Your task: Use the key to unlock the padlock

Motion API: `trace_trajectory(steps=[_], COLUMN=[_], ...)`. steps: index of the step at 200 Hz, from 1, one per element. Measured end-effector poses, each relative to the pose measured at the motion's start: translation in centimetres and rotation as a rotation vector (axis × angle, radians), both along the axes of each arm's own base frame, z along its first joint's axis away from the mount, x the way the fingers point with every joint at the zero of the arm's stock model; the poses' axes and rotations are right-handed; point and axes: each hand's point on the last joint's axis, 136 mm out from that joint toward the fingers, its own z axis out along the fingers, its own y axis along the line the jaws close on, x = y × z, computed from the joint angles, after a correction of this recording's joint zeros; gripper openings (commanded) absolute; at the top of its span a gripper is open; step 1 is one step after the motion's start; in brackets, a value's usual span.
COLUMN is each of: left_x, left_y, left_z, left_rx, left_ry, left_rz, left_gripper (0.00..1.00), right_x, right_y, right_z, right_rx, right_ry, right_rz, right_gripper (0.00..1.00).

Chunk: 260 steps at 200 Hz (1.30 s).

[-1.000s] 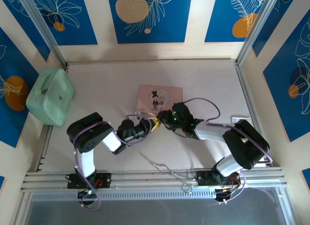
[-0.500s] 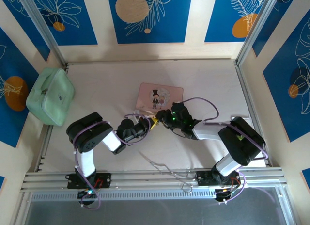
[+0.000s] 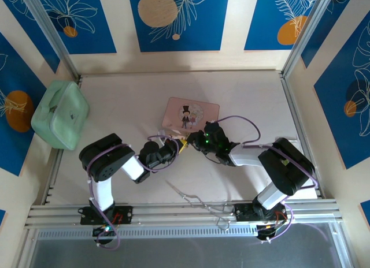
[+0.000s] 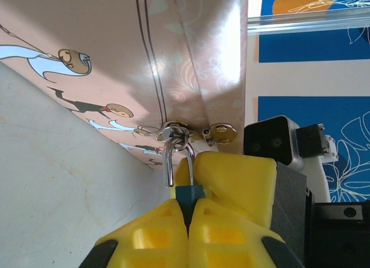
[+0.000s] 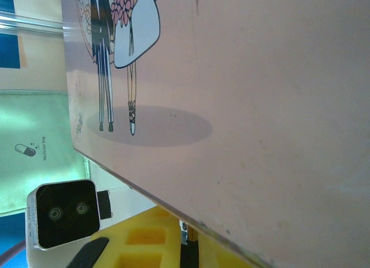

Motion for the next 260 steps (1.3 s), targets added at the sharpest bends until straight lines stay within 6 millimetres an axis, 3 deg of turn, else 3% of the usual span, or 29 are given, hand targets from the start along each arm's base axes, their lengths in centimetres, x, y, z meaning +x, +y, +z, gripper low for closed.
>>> trace_trajectory(steps=[20, 67, 80, 105, 128, 163, 200, 260], left_x=[-0.4, -1.8, -2.1, -2.4, -2.4, -2.2, -2.0, -1.9], left_y=[-0.4, -0.2, 0.1, 0.4, 0.4, 0.2, 0.1, 0.0], left_z=[0.1, 0.7, 1.1, 1.6, 1.6, 1.2, 1.0, 0.7], left_rx=[-0.004, -0.005, -0.007, -0.006, -0.005, 0.001, 0.001, 0.007], left_ry=[0.001, -0.005, -0.012, -0.018, -0.015, 0.001, 0.009, 0.013], left_rz=[-0.026, -0.067, -0.067, -0.067, -0.069, -0.067, -0.062, -0.06], left_gripper=[0.39, 0.59, 0.57, 0.42, 0.35, 0.3, 0.35, 0.23], right_x=[0.0, 0.0, 0.0, 0.0, 0.0, 0.0, 0.1, 0.0], right_y=[0.1, 0.2, 0.1, 0.1, 0.1, 0.1, 0.2, 0.2], right_z=[0.2, 0.2, 0.2, 0.2, 0.2, 0.2, 0.2, 0.2], right_rx=[0.01, 0.013, 0.013, 0.01, 0.006, 0.006, 0.004, 0.005], right_ry=[0.005, 0.011, 0.012, 0.013, 0.016, 0.017, 0.018, 0.02], right_rz=[-0.004, -0.01, -0.011, -0.013, -0.017, -0.019, -0.022, -0.028], right_gripper=[0.0, 0.0, 0.0, 0.0, 0.0, 0.0, 0.0, 0.0])
